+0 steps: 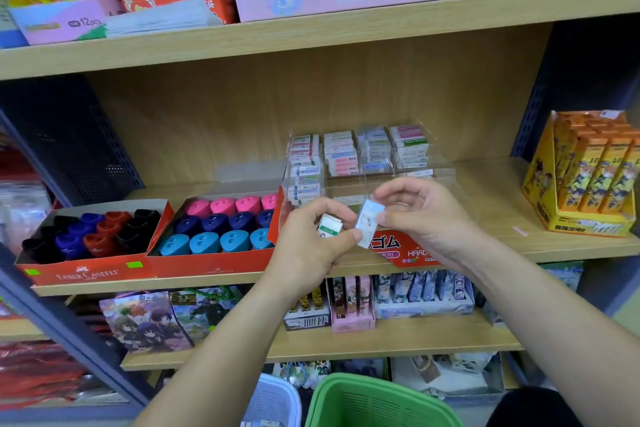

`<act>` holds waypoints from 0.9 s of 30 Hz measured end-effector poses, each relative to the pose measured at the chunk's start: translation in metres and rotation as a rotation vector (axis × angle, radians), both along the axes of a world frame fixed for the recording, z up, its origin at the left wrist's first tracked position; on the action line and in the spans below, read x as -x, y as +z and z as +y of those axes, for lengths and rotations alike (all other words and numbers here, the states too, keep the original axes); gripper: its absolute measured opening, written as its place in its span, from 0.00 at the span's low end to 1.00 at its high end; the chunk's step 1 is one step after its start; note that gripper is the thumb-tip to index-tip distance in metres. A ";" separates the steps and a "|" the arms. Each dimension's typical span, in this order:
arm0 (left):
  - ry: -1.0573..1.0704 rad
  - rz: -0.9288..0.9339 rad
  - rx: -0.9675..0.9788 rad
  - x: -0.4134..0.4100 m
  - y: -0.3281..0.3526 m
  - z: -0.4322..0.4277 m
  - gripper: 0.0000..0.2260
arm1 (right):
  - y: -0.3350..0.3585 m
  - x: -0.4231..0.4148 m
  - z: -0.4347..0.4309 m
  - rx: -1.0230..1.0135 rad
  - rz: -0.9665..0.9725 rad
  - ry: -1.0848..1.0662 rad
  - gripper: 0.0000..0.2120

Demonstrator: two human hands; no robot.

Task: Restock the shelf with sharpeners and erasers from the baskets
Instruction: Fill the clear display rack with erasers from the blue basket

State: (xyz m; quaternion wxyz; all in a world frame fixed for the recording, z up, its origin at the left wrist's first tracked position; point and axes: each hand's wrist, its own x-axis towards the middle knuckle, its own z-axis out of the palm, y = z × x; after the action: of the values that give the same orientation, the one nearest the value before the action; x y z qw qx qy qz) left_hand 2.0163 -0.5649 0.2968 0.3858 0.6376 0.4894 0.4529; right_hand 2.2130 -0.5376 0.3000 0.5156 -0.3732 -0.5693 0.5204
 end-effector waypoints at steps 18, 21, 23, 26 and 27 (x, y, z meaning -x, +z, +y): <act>0.091 -0.153 0.015 0.008 -0.007 -0.012 0.07 | -0.021 0.018 -0.034 0.032 -0.154 0.054 0.15; 0.100 -0.146 0.020 0.013 -0.003 -0.008 0.08 | -0.009 0.019 -0.028 0.018 -0.231 0.073 0.14; 0.130 -0.112 -0.010 0.021 -0.001 -0.001 0.10 | 0.007 0.021 -0.016 -0.050 -0.248 -0.008 0.12; 0.186 -0.019 -0.029 0.035 0.006 0.009 0.11 | 0.034 0.023 0.025 -0.132 -0.275 -0.225 0.10; 0.188 -0.003 -0.022 0.040 0.009 0.012 0.11 | 0.040 0.024 0.043 -0.172 -0.359 -0.286 0.09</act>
State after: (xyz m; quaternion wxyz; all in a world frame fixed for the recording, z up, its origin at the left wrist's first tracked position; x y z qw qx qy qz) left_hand 1.9768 -0.5531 0.3057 0.3351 0.5924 0.5414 0.4936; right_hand 2.1887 -0.4949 0.3397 0.5044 -0.4912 -0.6356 0.3169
